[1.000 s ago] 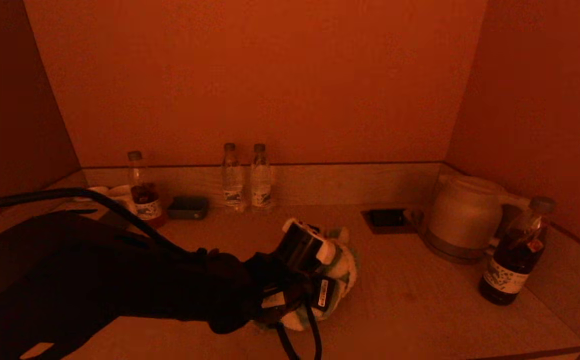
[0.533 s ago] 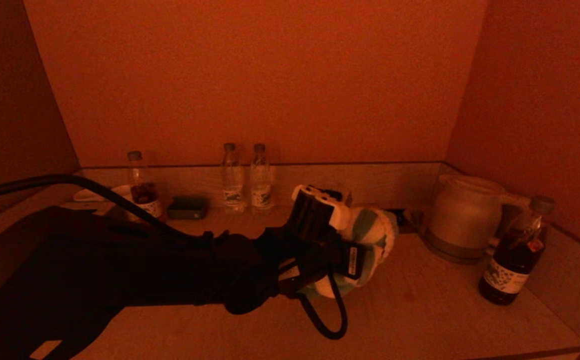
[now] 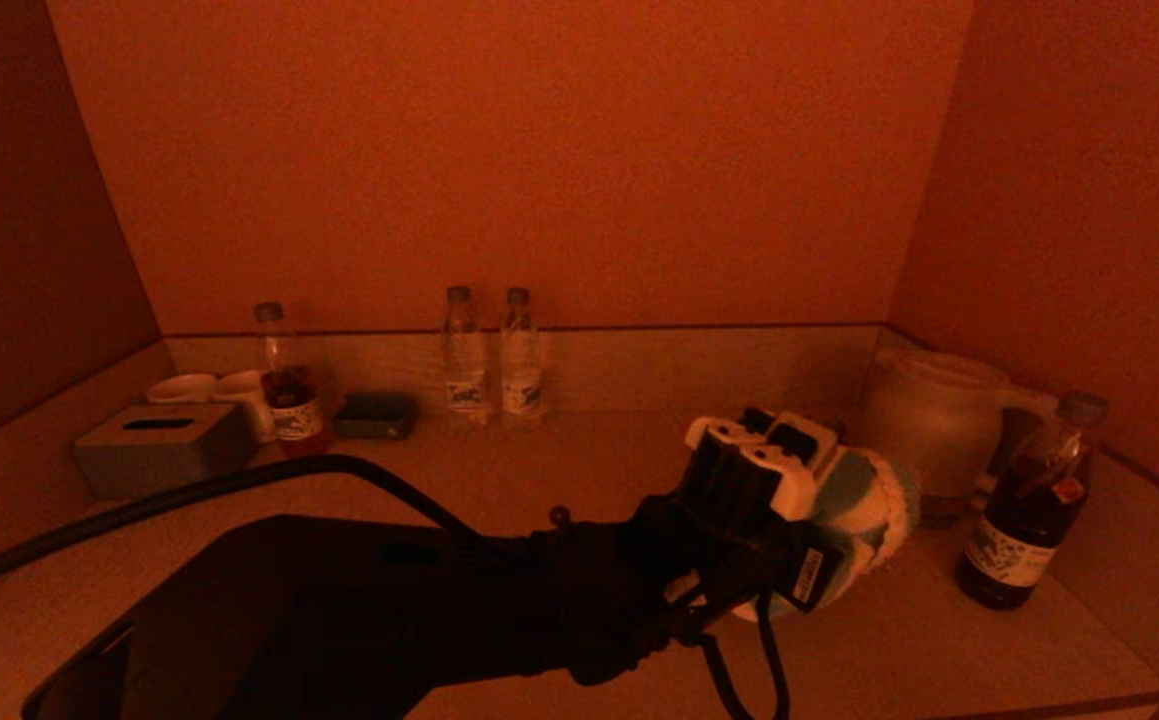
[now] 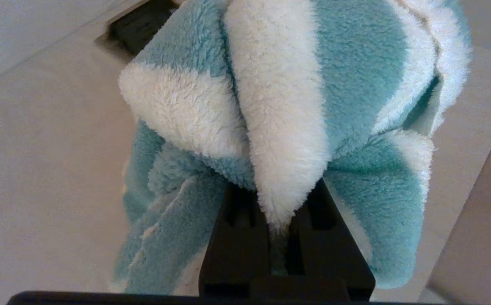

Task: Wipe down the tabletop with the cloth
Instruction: Sweep the stains on the table

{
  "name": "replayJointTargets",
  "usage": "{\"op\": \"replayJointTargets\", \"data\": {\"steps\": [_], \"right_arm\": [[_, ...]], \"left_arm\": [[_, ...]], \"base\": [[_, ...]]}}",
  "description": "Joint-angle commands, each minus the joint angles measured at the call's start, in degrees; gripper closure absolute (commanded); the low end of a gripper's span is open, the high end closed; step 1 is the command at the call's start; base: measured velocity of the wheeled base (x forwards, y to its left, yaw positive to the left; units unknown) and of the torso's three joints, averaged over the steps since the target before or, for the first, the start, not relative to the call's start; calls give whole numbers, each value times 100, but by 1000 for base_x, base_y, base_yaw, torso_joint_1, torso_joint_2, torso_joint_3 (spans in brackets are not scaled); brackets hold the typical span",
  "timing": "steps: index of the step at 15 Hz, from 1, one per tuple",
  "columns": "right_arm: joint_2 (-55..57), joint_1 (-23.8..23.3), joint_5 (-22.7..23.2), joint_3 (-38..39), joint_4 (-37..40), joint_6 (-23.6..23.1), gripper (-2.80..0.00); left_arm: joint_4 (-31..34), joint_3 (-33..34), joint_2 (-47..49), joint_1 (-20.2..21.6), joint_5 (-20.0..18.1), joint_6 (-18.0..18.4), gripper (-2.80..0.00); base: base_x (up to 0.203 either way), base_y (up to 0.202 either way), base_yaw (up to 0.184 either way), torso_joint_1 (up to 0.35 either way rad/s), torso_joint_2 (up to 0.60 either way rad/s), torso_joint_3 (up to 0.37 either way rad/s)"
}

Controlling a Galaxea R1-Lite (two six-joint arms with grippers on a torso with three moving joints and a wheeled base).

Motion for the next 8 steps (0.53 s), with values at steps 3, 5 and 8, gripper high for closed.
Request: {"op": "replayJointTargets", "data": {"steps": [3, 5, 8], "right_arm": [[7, 0, 2, 0, 2, -2, 0], [7, 0, 2, 0, 2, -2, 0], [7, 0, 2, 0, 2, -2, 0]], "left_arm": [[-26, -125, 382, -61, -115, 232, 0], [-26, -141, 472, -54, -191, 239, 0], [-307, -141, 593, -7, -288, 256, 0]], "base": [[0, 0, 0, 0, 0, 0], [0, 0, 0, 0, 0, 0], [0, 0, 0, 0, 0, 0]]}}
